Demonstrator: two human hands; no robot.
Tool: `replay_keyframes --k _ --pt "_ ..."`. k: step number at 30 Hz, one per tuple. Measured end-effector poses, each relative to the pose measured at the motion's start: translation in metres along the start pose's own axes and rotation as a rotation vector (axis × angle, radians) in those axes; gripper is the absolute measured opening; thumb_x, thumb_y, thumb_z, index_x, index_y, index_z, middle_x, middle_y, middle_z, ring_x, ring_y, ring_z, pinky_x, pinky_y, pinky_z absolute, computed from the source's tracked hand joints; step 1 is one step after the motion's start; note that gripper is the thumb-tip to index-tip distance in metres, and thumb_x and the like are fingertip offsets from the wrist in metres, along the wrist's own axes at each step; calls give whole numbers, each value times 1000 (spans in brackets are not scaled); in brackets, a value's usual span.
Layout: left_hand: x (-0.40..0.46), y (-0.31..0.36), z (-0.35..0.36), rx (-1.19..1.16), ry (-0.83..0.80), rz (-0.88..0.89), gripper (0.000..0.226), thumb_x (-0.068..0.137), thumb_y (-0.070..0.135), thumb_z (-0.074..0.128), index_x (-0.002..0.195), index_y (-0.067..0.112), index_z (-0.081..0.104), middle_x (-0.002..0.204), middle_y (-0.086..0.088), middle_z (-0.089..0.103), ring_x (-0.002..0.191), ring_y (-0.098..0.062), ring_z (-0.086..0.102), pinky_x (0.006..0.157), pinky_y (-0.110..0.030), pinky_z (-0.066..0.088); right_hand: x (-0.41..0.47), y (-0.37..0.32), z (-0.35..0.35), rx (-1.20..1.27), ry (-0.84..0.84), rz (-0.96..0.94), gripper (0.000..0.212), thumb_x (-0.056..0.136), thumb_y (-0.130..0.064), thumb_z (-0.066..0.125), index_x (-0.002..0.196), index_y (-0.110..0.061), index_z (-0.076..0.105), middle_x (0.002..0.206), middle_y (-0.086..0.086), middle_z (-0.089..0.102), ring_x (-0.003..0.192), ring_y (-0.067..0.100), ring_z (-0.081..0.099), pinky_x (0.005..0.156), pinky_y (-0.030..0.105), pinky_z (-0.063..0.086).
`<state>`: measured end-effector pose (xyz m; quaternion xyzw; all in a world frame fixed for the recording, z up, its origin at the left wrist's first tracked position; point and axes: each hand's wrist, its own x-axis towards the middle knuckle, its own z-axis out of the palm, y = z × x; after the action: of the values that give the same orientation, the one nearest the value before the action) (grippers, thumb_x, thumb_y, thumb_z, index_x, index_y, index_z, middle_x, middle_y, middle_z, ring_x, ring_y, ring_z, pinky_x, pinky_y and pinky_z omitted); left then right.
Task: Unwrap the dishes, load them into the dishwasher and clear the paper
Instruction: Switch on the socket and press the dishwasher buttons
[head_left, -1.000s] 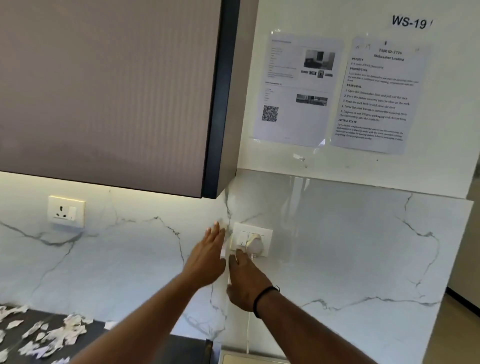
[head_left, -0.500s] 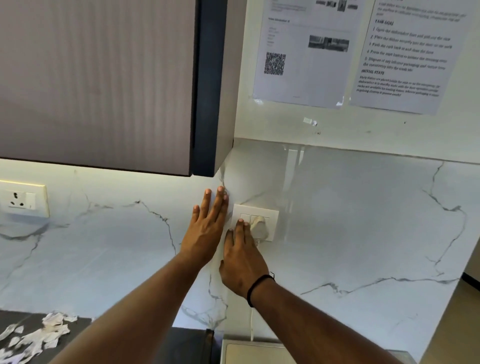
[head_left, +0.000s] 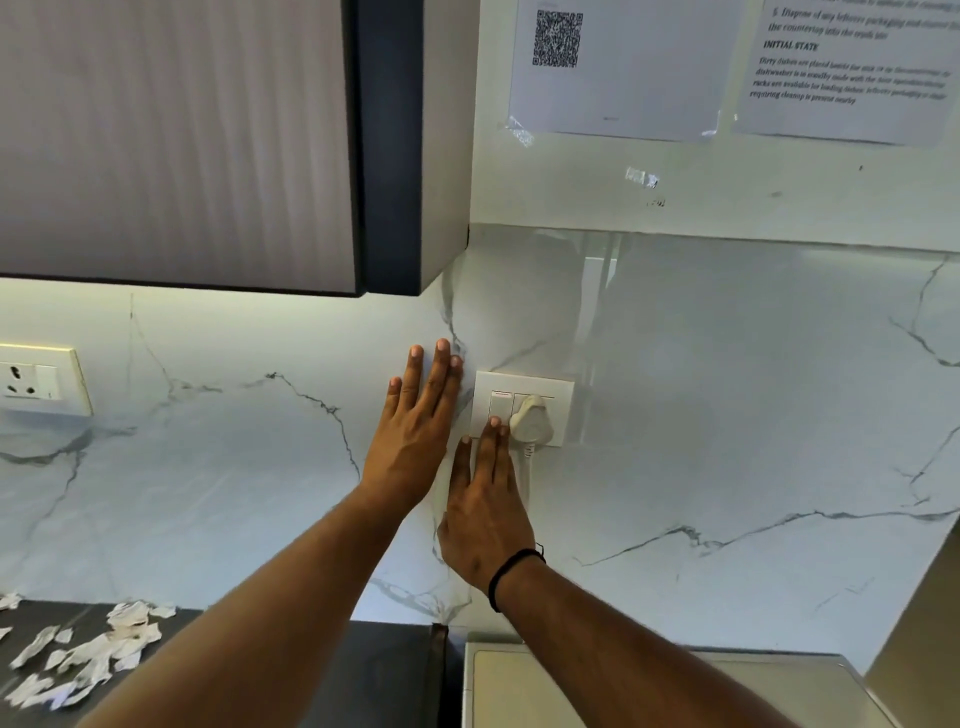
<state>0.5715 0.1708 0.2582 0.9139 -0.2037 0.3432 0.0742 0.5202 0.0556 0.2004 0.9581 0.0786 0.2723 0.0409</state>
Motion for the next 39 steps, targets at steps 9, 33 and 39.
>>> replay_keyframes --k 9,33,39 --pt "0 -3 7 10 48 7 105 91 16 71 160 13 -8 167 -7 -20 152 -36 -20 123 -58 6 0 -4 -19 182 -160 4 99 99 -41 54 156 -9 -20 143 25 -47 144 45 -31 116 49 -16" --pt "-158 162 -49 -560 -264 -314 74 104 22 49 161 19 2 169 0 -3 155 -18 -7 126 -39 13 -168 59 -119 280 -288 -93 78 89 -15 67 155 -12 26 166 20 10 154 35 9 125 44 18" --pt "-275 206 -54 -512 -502 -197 71 100 41 56 160 22 23 167 -1 15 153 -20 20 121 -40 26 -298 73 -94 339 -466 -10 75 96 -24 60 159 -20 19 167 17 7 155 33 9 125 44 21"
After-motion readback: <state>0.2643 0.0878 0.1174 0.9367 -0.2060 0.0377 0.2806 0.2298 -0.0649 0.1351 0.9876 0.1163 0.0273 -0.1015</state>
